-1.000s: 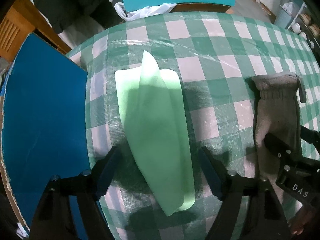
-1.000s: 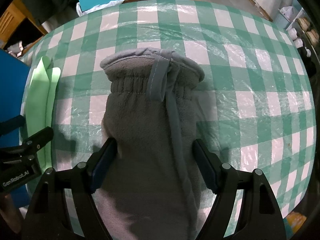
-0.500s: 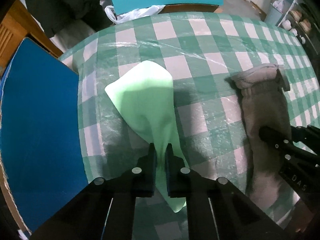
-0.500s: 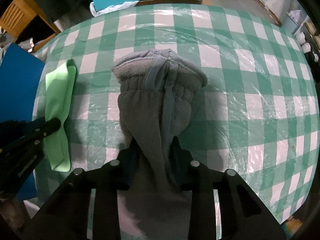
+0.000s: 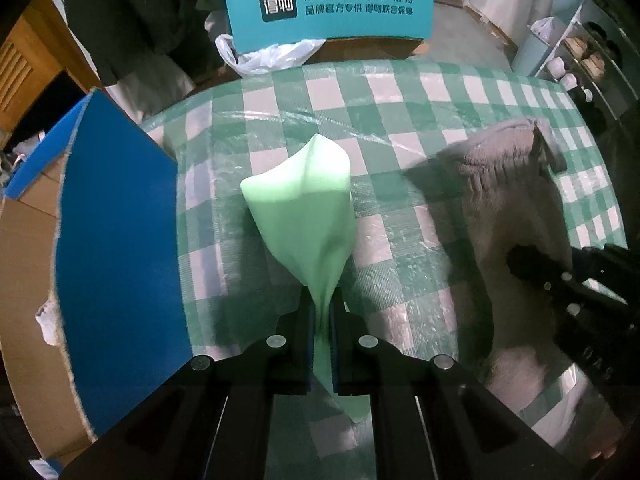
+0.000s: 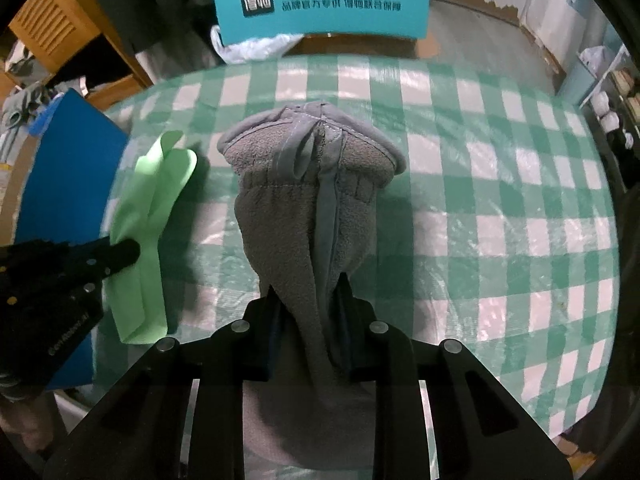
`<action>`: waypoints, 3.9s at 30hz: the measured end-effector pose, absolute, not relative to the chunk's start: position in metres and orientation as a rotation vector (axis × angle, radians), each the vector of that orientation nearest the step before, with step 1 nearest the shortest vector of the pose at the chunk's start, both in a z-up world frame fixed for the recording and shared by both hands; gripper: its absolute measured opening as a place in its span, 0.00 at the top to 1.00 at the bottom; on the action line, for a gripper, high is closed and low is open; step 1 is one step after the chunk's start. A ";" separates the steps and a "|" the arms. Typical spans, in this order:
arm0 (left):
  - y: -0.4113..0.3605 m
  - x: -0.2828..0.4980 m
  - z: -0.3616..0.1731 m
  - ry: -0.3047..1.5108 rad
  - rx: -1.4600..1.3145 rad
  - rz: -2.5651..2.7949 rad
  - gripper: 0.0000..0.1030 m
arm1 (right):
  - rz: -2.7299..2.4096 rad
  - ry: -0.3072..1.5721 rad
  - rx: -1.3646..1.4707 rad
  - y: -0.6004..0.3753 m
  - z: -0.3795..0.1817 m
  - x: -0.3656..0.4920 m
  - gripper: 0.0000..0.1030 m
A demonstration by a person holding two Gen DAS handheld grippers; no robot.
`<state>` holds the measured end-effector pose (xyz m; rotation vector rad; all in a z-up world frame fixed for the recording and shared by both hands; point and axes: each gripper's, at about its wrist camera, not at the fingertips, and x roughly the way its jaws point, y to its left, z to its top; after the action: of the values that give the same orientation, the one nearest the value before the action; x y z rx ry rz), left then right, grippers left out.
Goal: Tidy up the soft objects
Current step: 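Lift the foam pad with the left tool while the right tool carries the mitten over the box, then lower the foam pad and mitten into the box and open both tools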
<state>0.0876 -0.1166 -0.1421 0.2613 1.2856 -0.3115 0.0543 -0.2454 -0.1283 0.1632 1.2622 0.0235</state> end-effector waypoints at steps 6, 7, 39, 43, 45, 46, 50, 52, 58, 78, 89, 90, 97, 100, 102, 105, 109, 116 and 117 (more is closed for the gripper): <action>-0.110 0.079 -0.124 1.247 0.271 -0.318 0.94 | 0.031 1.231 0.144 -0.242 -0.110 0.050 0.82; -0.109 0.078 -0.122 1.241 0.272 -0.317 0.94 | 0.034 1.227 0.142 -0.242 -0.108 0.049 0.82; -0.059 0.034 -0.051 1.054 0.311 -0.273 0.94 | 0.110 1.080 0.079 -0.206 -0.032 0.025 0.83; -0.052 0.028 -0.041 1.032 0.308 -0.268 0.94 | 0.128 1.064 0.068 -0.195 -0.023 0.024 0.83; -0.047 0.026 -0.037 1.020 0.307 -0.262 0.94 | 0.138 1.056 0.062 -0.188 -0.019 0.024 0.83; -0.044 0.026 -0.035 1.015 0.304 -0.260 0.94 | 0.144 1.053 0.059 -0.184 -0.017 0.024 0.83; -0.032 0.023 -0.029 1.002 0.292 -0.247 0.94 | 0.173 1.039 0.049 -0.168 -0.008 0.024 0.83; -0.026 0.022 -0.026 0.995 0.285 -0.238 0.94 | 0.184 1.033 0.043 -0.161 -0.005 0.025 0.83; -0.008 0.019 -0.019 0.978 0.270 -0.219 0.94 | 0.218 1.020 0.024 -0.138 0.003 0.030 0.83; 0.052 0.020 -0.015 0.961 0.228 -0.126 0.94 | 0.306 1.025 -0.027 -0.073 0.009 0.048 0.83; 0.086 0.025 -0.022 0.977 0.193 -0.070 0.94 | 0.353 1.044 -0.041 -0.036 0.004 0.060 0.83; 0.089 0.026 -0.022 0.978 0.190 -0.065 0.94 | 0.358 1.047 -0.041 -0.032 0.003 0.062 0.83; 0.109 0.030 -0.030 0.993 0.170 -0.031 0.94 | 0.386 1.066 -0.054 -0.006 -0.003 0.071 0.83; 0.116 0.031 -0.032 0.999 0.160 -0.020 0.94 | 0.398 1.075 -0.057 0.005 -0.006 0.073 0.83; 0.120 0.032 -0.034 1.005 0.152 -0.016 0.94 | 0.404 1.081 -0.061 0.010 -0.008 0.074 0.83; 0.126 0.033 -0.037 1.014 0.140 -0.008 0.94 | 0.415 1.094 -0.062 0.018 -0.013 0.077 0.82; 0.133 0.036 -0.041 1.029 0.121 0.000 0.94 | 0.430 1.111 -0.051 0.026 -0.019 0.080 0.82; 0.140 0.038 -0.044 1.048 0.117 0.020 0.93 | 0.447 1.139 -0.032 0.032 -0.025 0.085 0.68; 0.140 0.038 -0.044 1.050 0.118 0.023 0.93 | 0.439 1.139 -0.032 0.032 -0.026 0.086 0.65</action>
<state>0.0379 0.1403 -0.0442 0.1181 1.0495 0.0231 0.0860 0.0319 -0.0256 -0.0323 1.1390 0.4395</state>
